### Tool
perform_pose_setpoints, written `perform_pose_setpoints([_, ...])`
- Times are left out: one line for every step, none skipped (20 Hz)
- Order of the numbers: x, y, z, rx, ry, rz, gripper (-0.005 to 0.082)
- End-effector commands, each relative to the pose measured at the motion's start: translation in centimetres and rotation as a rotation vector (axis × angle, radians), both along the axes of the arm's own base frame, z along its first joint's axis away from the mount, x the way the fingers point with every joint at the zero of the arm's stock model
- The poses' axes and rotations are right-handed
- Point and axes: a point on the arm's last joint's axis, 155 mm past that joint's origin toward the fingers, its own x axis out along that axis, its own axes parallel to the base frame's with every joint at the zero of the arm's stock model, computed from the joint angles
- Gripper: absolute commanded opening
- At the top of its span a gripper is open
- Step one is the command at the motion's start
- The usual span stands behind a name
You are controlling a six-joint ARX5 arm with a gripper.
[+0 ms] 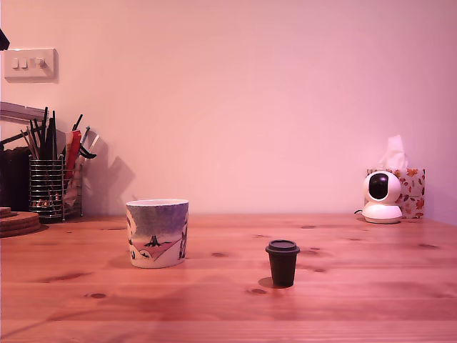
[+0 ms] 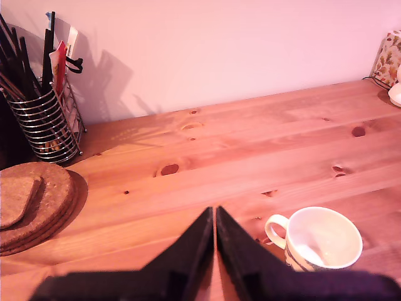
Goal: Pick up the coffee capsules on the table and drop them inside the coffee cup
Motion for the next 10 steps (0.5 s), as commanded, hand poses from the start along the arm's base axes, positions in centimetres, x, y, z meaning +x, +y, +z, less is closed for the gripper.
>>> perform_pose_setpoints([-5.0, 3.1, -4.5, 0.138, 0.179, 0.053, -0.0024])
perform_pose_setpoints([-5.0, 3.1, -4.5, 0.138, 0.18, 0.053, -0.0024])
perform_pose_setpoints([-5.1, 3.1, -4.6, 0.138, 0.184, 0.052, -0.0024])
perform_pose_setpoints([-5.1, 3.1, -4.6, 0.138, 0.186, 0.052, -0.0024])
perform_pose_setpoints([-5.2, 2.9, -4.7, 0.135, 0.191, 0.043, -0.0024])
perform_pose_setpoints([-5.2, 2.7, -4.8, 0.131, 0.193, 0.035, -0.0024])
perform_pose_setpoints([-5.2, 2.7, -4.7, 0.13, 0.189, 0.032, -0.0024])
perform_pose_setpoints([-5.1, 2.7, -4.5, 0.131, 0.18, 0.032, -0.0024])
perform_pose_setpoints([-5.1, 2.3, -4.3, 0.123, 0.173, 0.016, -0.0024])
perform_pose_setpoints([-5.2, 1.5, -4.2, 0.104, 0.169, -0.026, -0.0024])
